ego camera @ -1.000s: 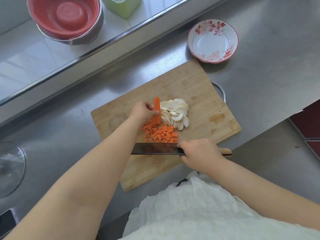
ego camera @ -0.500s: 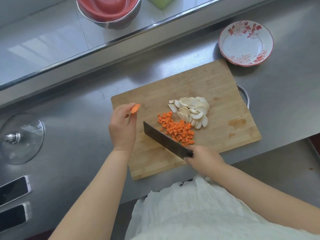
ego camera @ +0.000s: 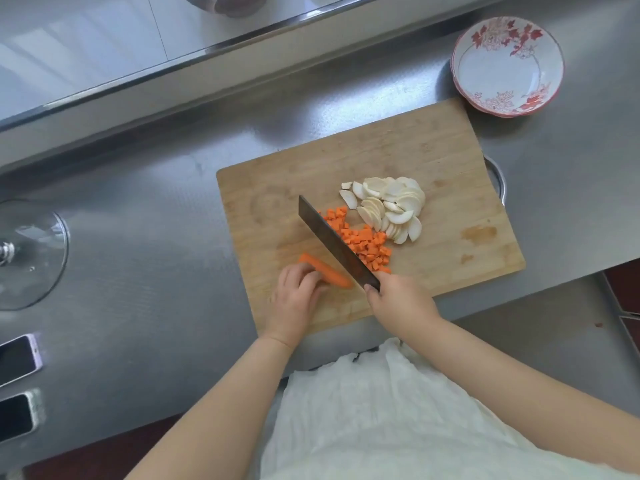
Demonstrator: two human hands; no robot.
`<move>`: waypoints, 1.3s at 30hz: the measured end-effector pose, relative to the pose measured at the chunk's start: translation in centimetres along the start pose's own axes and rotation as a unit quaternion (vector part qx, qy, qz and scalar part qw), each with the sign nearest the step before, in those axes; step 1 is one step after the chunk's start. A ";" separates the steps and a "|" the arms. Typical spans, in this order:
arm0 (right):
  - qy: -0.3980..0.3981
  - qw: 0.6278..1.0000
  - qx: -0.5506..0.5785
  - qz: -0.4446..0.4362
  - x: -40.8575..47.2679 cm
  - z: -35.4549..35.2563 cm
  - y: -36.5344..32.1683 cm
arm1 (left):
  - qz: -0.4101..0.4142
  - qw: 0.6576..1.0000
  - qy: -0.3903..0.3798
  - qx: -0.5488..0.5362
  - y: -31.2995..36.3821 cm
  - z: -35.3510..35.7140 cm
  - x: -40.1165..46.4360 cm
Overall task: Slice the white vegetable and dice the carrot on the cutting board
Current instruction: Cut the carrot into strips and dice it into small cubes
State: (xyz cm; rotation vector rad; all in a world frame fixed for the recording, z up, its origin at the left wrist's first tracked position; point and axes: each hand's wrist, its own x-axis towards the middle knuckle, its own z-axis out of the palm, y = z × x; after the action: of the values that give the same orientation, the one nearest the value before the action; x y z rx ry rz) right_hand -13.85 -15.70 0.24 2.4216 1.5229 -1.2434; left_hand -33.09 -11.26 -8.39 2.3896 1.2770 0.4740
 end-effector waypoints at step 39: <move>-0.083 0.990 -0.111 0.009 -0.6 0.0 -2.1 | 0.058 0.994 0.089 -0.029 -1.6 2.3 1.0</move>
State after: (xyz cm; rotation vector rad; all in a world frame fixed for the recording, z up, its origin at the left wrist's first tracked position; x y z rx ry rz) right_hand -15.60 -15.08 1.39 2.1321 1.4999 -1.1690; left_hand -32.60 -10.02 -11.07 2.4273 1.1825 0.7619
